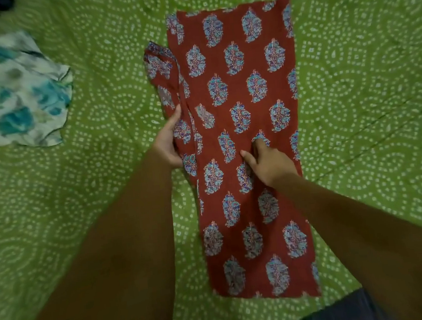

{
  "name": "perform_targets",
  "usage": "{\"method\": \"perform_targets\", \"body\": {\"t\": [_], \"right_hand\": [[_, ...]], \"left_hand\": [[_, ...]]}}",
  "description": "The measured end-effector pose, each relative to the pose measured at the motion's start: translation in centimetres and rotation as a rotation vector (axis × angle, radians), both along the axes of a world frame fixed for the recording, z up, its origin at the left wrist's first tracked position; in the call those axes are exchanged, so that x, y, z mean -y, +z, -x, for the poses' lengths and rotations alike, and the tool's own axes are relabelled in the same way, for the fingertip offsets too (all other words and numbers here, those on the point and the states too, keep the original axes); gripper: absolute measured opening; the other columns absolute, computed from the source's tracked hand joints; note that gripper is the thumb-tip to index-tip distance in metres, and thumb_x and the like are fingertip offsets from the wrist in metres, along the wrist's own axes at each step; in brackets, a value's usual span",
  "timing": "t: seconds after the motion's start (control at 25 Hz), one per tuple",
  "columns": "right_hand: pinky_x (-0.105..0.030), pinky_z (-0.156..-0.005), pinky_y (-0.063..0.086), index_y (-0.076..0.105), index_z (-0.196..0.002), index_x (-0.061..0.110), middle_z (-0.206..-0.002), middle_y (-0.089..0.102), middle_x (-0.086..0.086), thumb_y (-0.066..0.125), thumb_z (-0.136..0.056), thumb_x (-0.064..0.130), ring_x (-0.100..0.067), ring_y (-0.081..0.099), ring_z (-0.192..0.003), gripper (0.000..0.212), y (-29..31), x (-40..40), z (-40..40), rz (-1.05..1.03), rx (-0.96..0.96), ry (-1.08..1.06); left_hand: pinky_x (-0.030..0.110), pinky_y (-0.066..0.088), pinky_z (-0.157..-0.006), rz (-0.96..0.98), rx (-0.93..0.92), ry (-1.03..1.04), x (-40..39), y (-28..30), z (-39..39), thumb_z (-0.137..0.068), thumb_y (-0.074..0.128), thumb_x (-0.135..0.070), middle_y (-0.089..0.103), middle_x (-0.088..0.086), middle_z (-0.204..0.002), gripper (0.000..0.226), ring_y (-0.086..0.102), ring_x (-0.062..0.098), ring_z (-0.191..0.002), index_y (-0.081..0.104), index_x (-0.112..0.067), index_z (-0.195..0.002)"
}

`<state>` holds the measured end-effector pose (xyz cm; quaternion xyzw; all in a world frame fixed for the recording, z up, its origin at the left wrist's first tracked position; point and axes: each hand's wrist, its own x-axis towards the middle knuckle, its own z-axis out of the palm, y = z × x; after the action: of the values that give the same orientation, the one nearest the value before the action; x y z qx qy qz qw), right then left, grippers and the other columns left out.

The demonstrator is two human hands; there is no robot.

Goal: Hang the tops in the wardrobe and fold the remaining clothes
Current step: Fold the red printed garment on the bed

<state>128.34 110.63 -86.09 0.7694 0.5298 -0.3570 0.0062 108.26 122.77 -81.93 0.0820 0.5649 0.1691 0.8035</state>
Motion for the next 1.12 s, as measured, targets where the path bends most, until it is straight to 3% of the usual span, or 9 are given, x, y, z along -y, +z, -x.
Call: {"method": "perform_targets", "body": {"t": [0.24,0.36,0.48,0.6,0.68,0.92,1.04,1.08,1.12], "right_hand": [[-0.041,-0.072,0.047,0.031,-0.125,0.016,-0.112,0.055,-0.016,0.030,-0.095,0.060,-0.038,0.060,-0.094,0.053,-0.4,1.3,2.1,-0.003,0.172,0.026],[-0.040,-0.069,0.042,0.025,-0.134,0.013,-0.124,0.049,-0.020,0.027,-0.097,0.057,-0.040,0.057,-0.102,0.057,-0.2,1.2,3.4,0.071,0.255,-0.004],[-0.045,-0.077,0.046,0.016,-0.141,0.012,-0.134,0.041,-0.022,0.022,-0.097,0.057,-0.043,0.054,-0.110,0.063,-0.3,0.6,4.2,0.173,0.308,-0.027],[-0.052,-0.087,0.044,0.015,-0.141,0.012,-0.137,0.037,-0.023,0.022,-0.097,0.056,-0.045,0.049,-0.116,0.063,-0.4,-0.2,4.5,0.247,0.310,-0.057],[-0.053,-0.090,0.043,0.013,-0.142,0.012,-0.139,0.035,-0.024,0.021,-0.098,0.055,-0.046,0.047,-0.119,0.062,-0.5,-0.2,4.8,0.277,0.330,-0.077],[-0.052,-0.090,0.042,0.016,-0.145,0.007,-0.139,0.034,-0.023,0.022,-0.099,0.053,-0.046,0.047,-0.117,0.065,0.1,0.8,7.0,0.207,0.419,-0.213],[-0.054,-0.101,0.031,0.023,-0.143,0.005,-0.141,0.032,-0.025,0.034,-0.098,0.049,-0.044,0.036,-0.127,0.063,0.6,1.3,9.8,0.057,0.434,-0.422],[-0.055,-0.105,0.025,0.020,-0.145,0.008,-0.146,0.026,-0.024,0.033,-0.097,0.053,-0.043,0.029,-0.132,0.067,1.2,1.0,11.1,-0.010,0.414,-0.463],[-0.055,-0.109,0.018,0.014,-0.148,0.013,-0.151,0.020,-0.021,0.031,-0.095,0.059,-0.041,0.022,-0.137,0.072,2.1,0.5,12.7,-0.089,0.374,-0.444]], "left_hand": [[0.048,0.050,-0.095,-0.161,0.206,0.206,-1.1,0.7,5.0,-0.094,0.053,-0.038,0.061,0.016,-0.127,0.047,0.059,0.029,-0.116,0.055,-0.008,-0.130],[0.051,0.052,-0.090,-0.090,0.227,0.167,0.0,0.8,7.3,-0.091,0.055,-0.042,0.063,0.017,-0.123,0.051,0.062,0.031,-0.112,0.056,-0.009,-0.130],[0.055,0.043,-0.101,0.030,0.254,0.111,1.5,1.7,8.8,-0.084,0.063,-0.050,0.059,0.016,-0.130,0.061,0.057,0.033,-0.119,0.057,-0.011,-0.130],[0.050,0.039,-0.106,-0.071,0.301,0.319,1.6,1.7,10.2,-0.076,0.069,-0.041,0.059,0.013,-0.131,0.061,0.056,0.030,-0.121,0.059,-0.010,-0.128],[0.047,0.043,-0.102,-0.136,0.300,0.487,1.3,1.9,10.9,-0.081,0.066,-0.033,0.066,0.012,-0.120,0.044,0.061,0.028,-0.113,0.064,-0.009,-0.117],[0.043,0.055,-0.085,-0.200,0.035,0.718,1.5,0.9,17.2,-0.083,0.070,-0.026,0.069,0.010,-0.114,0.034,0.068,0.026,-0.099,0.066,-0.012,-0.114],[0.019,0.050,-0.055,-0.283,-0.461,0.596,3.0,-0.1,21.5,-0.090,0.064,-0.017,0.066,0.007,-0.099,0.028,0.063,0.005,-0.062,0.059,-0.006,-0.115],[0.017,0.048,-0.056,-0.340,-0.646,0.520,3.4,-0.5,22.7,-0.092,0.062,-0.014,0.063,0.009,-0.099,0.034,0.060,0.003,-0.063,0.055,-0.006,-0.124],[0.017,0.048,-0.061,-0.379,-0.697,0.508,3.8,-0.7,23.9,-0.092,0.061,-0.012,0.061,0.010,-0.101,0.043,0.059,0.005,-0.072,0.048,-0.006,-0.132]]}}
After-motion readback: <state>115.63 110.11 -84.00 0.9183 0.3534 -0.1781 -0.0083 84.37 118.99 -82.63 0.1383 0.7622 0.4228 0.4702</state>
